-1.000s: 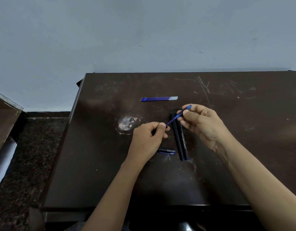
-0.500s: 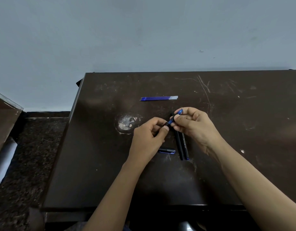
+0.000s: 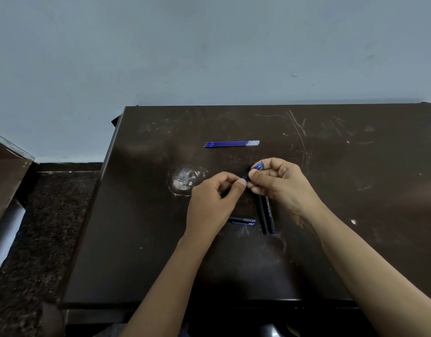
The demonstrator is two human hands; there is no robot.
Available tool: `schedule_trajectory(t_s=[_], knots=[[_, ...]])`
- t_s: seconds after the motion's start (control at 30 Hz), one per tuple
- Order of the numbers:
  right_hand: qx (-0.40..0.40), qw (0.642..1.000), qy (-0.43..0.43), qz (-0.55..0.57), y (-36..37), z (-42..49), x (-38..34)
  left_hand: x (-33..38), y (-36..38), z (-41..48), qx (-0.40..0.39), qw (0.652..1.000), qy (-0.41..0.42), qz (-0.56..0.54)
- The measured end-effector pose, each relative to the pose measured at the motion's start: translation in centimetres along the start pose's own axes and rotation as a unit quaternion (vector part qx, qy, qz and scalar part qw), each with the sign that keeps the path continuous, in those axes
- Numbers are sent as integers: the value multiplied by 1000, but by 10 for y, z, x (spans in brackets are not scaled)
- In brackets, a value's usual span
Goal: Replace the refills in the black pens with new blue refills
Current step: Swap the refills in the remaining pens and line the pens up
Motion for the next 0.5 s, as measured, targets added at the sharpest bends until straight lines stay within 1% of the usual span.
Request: schedule_trajectory(t_s=[0.1,0.13,0.23,0.3,0.37,0.43,0.5], knots=[[-4,1000,-4,2,2,0,1,1,2,0,-4,999,-48,-12],[-2,1000,-6,1,3,-1,1,2,3,1,-5,999,-48,-14],[5,1000,-8,1,2,0,1,4,1,0,0,1000,-1,-11],[8,1000,-8,8,1,0,0,6,0,0,10,1000,9,-19],[8,1000,-10,11,1,0,-1,6,3,0,12,999,-11,-35],[6,1000,-13,10,1,0,0,6,5,1,4,997,-50,-55],[6,1000,-16,13,1,0,0,5,4,1,5,997,-51,-61]])
Point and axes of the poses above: each hand's wrist, its own z-axis towards the middle knuckle, its own y-axis out of the palm, x = y × z, the point moved 1 cm from there along z, towards the middle knuckle, and after that the axes turned 13 degrees about y, right-handed, at the moved point
